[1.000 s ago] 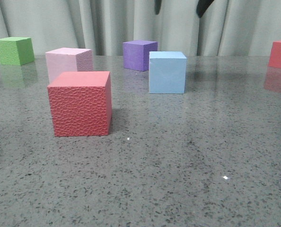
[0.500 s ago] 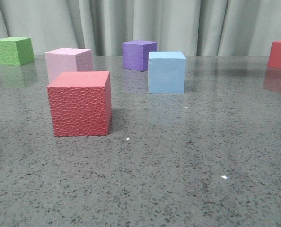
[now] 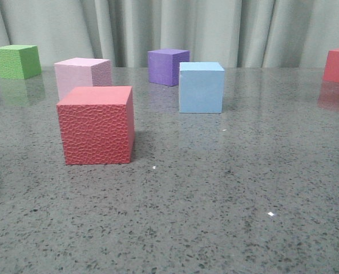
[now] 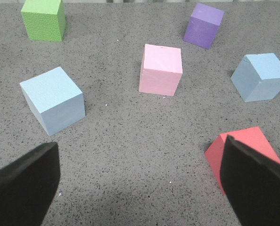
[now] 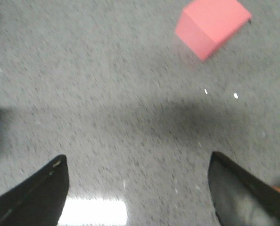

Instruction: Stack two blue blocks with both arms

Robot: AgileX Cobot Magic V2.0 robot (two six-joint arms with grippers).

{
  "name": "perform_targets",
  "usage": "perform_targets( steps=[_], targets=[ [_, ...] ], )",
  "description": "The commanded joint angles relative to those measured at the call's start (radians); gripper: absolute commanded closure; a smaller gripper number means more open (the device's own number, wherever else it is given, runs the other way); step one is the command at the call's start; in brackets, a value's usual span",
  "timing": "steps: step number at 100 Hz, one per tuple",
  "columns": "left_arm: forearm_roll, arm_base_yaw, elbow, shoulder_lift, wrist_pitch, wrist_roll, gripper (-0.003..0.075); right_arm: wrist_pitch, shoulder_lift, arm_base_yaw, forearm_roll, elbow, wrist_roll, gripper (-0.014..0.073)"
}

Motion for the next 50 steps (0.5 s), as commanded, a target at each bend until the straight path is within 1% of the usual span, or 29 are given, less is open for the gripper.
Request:
perform_targets(
  steps=[1,30,50],
  targets=[
    [-0.018,-0.009,-0.036,0.004,-0.063,-0.009,0.0068,-0.057,-0.098,-0.024,0.015,0.053,-0.036,-0.0006],
    [-0.018,-0.009,-0.036,0.004,-0.063,-0.009,0.0068,-0.192,-0.319,-0.033,0.021,0.365,-0.052,-0.0006],
    [-0.018,-0.009,-0.036,0.004,-0.062,-0.009,0.0068,-0.225,-0.442,-0.033,0.021,0.556,-0.052,-0.0006]
  ],
)
